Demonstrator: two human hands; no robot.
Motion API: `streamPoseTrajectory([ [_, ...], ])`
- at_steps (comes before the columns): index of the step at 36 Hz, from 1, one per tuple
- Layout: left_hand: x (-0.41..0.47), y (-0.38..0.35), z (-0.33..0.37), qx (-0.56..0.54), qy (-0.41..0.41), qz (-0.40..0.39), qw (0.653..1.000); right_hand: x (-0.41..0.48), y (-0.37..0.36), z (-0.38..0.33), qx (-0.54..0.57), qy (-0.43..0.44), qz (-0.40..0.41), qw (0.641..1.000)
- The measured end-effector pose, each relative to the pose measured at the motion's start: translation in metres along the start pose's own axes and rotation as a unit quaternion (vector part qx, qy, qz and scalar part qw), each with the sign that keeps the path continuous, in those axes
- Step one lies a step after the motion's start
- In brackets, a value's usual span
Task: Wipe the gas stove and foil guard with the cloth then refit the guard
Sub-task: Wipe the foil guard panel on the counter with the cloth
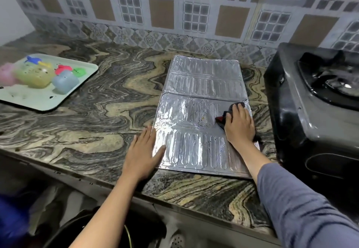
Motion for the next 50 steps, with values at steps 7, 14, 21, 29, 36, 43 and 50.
streamPoseTrajectory([
  [7,-0.001,-0.001,-0.001,-0.001,0.007,0.0,1.0,0.008,-0.009,-0.011,0.011,-0.059,0.011,0.998],
  [14,-0.001,0.002,0.0,-0.019,0.017,-0.014,1.0,0.008,-0.024,-0.048,0.027,-0.06,-0.016,0.998],
  [21,-0.004,0.002,-0.001,-0.037,0.019,-0.023,0.999,0.003,-0.038,-0.096,0.06,0.026,-0.073,0.995],
  [29,-0.004,0.007,-0.006,-0.064,-0.012,-0.065,0.996,0.009,-0.03,-0.089,0.053,0.033,-0.11,0.992],
  [36,-0.016,0.01,-0.009,-0.025,-0.031,-0.029,0.999,0.005,-0.037,-0.098,0.076,0.011,-0.072,0.994],
  [43,-0.015,0.007,-0.01,-0.016,-0.033,-0.03,0.999,-0.001,-0.051,-0.136,0.105,0.059,-0.086,0.989],
  [50,-0.015,0.009,-0.008,-0.019,-0.032,-0.026,0.999,-0.015,-0.068,-0.187,0.113,0.176,-0.152,0.966],
])
Point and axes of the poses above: each hand's wrist, its own x-axis towards the middle knuckle, its own y-axis out of the back of the hand, z = x × y, the point moved 6 cm from there along x, towards the middle knuckle, and after that the axes turned 12 degrees about z, right-handed, at the moved point
